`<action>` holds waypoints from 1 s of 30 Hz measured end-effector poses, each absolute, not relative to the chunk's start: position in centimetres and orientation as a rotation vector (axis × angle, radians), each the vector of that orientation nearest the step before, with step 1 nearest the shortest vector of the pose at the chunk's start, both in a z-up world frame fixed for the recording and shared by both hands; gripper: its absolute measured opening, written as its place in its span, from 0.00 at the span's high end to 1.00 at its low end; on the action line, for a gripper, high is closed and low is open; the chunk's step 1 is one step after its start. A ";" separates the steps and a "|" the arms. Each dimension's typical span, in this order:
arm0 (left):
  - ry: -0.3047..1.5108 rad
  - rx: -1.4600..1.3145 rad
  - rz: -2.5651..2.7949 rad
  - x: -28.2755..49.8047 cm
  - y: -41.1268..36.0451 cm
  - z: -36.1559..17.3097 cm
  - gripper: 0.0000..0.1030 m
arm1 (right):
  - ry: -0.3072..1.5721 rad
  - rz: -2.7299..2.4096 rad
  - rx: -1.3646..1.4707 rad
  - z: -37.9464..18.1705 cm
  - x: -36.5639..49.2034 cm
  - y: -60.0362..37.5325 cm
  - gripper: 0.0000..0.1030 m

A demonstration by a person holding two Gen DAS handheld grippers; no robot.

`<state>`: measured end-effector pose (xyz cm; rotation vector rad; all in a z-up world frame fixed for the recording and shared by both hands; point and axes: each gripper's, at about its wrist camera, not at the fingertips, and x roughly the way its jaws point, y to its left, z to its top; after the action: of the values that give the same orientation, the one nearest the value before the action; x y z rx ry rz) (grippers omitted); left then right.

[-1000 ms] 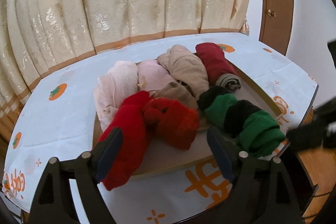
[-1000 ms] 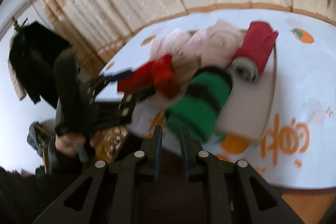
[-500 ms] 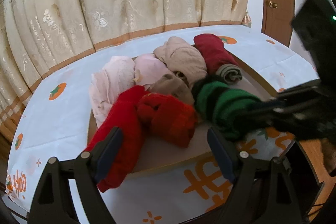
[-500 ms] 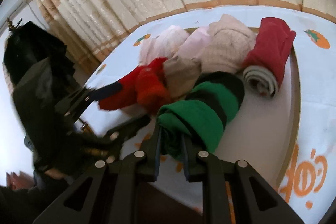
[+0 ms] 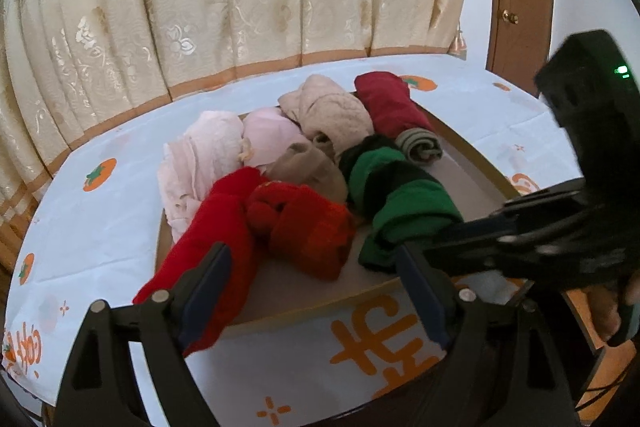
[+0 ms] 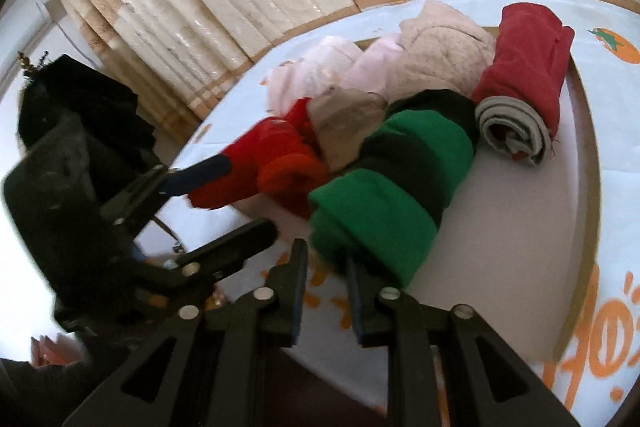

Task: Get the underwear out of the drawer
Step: 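Lower the red and green underwear into the tray and open both tools, then withdraw both open tools and lower them into the drawer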

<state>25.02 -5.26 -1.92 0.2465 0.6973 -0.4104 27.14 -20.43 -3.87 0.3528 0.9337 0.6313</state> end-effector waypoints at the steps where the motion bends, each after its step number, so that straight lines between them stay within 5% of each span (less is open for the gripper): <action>1: 0.695 0.249 -0.406 24.8 -5.3 -1.9 0.09 | 0.921 0.643 0.369 -3.6 26.7 -20.6 0.55; 3: 0.687 0.241 -0.406 24.6 -5.3 -1.6 0.06 | 0.901 0.633 0.375 -3.1 25.7 -21.0 0.45; 30: 0.675 0.217 -0.477 19.8 -5.9 -1.3 0.06 | 0.787 0.566 0.459 -1.3 15.3 -28.2 0.45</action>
<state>19.82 -5.89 -1.35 0.2167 0.6748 -0.4767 15.33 -28.23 -1.35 0.4592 0.7865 0.5661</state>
